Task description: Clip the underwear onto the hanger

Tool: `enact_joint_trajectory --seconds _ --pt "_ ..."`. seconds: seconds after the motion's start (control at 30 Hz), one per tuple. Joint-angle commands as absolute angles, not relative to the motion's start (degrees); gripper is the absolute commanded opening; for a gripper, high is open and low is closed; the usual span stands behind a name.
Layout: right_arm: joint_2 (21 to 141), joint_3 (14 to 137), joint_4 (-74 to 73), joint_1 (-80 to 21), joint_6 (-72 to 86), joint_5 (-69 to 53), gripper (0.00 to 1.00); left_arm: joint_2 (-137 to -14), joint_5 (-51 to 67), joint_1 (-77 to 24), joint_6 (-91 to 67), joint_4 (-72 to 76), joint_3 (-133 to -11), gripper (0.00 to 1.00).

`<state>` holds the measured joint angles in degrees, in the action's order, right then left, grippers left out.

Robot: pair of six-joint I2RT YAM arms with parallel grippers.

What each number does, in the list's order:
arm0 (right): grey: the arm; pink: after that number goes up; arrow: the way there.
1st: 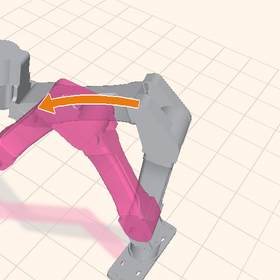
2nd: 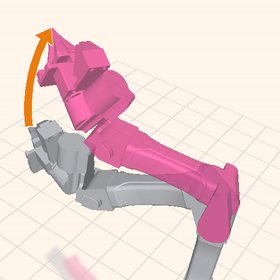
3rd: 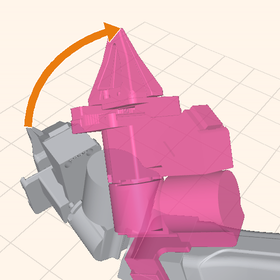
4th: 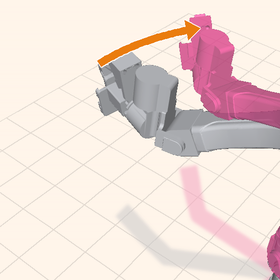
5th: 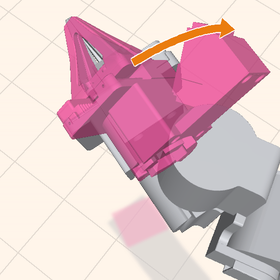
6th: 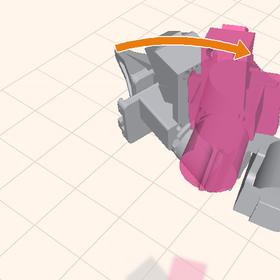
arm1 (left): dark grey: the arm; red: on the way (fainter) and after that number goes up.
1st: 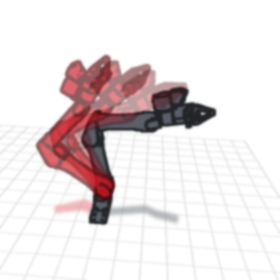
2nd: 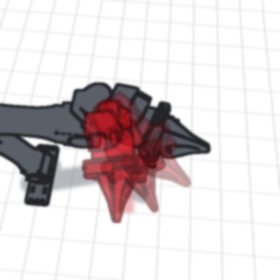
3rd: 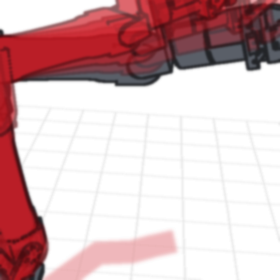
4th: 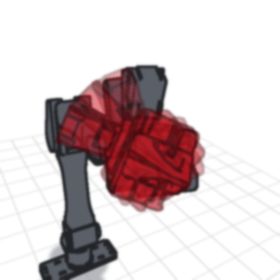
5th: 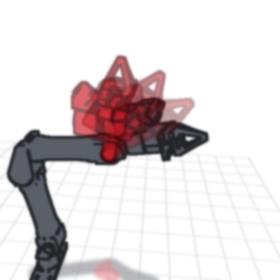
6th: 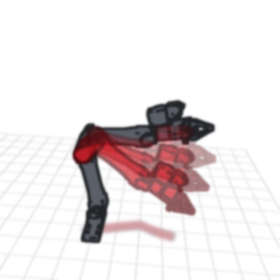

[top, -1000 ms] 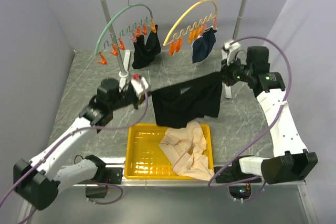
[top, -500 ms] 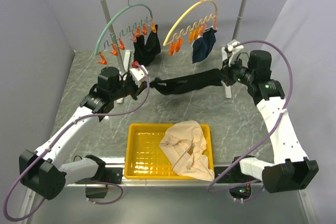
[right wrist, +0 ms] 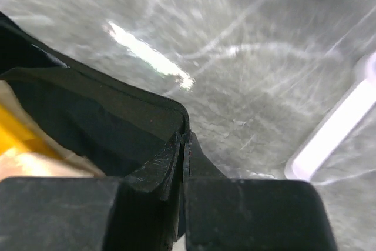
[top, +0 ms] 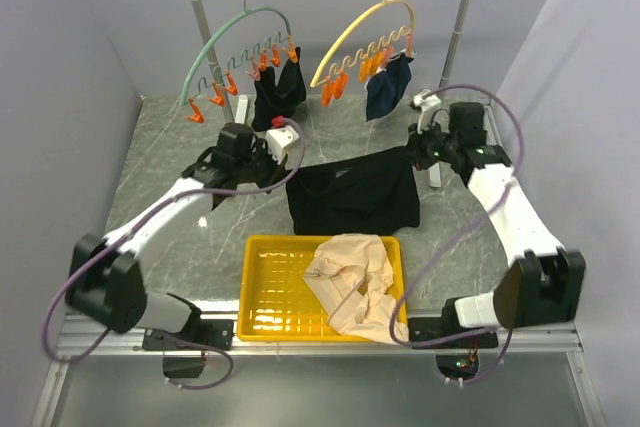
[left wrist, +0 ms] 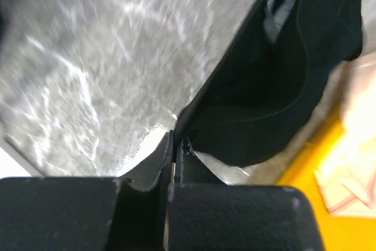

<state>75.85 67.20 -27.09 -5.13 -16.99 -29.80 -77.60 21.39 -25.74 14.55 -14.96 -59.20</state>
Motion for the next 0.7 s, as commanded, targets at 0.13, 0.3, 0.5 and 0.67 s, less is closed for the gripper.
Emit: enact_joint_trajectory --seconds 0.13,0.3,0.5,0.67 --pt "91.39 70.47 -15.30 -6.85 -12.22 -19.70 0.00 -90.68 13.01 -25.49 9.14 -14.86 -66.70 0.00" --pt "101.49 75.84 -12.13 -7.21 -8.44 -14.77 0.00 -97.55 9.94 -25.49 7.38 -12.83 -69.60 0.00" --pt "110.37 84.27 -14.50 -7.73 -5.54 -12.57 0.21 -106.16 8.44 -25.31 7.03 -13.53 -75.49 0.01" --pt "114.26 90.17 -17.23 -7.73 -3.87 -9.76 0.52 -110.74 8.61 -24.09 5.89 -15.03 -79.63 0.21"
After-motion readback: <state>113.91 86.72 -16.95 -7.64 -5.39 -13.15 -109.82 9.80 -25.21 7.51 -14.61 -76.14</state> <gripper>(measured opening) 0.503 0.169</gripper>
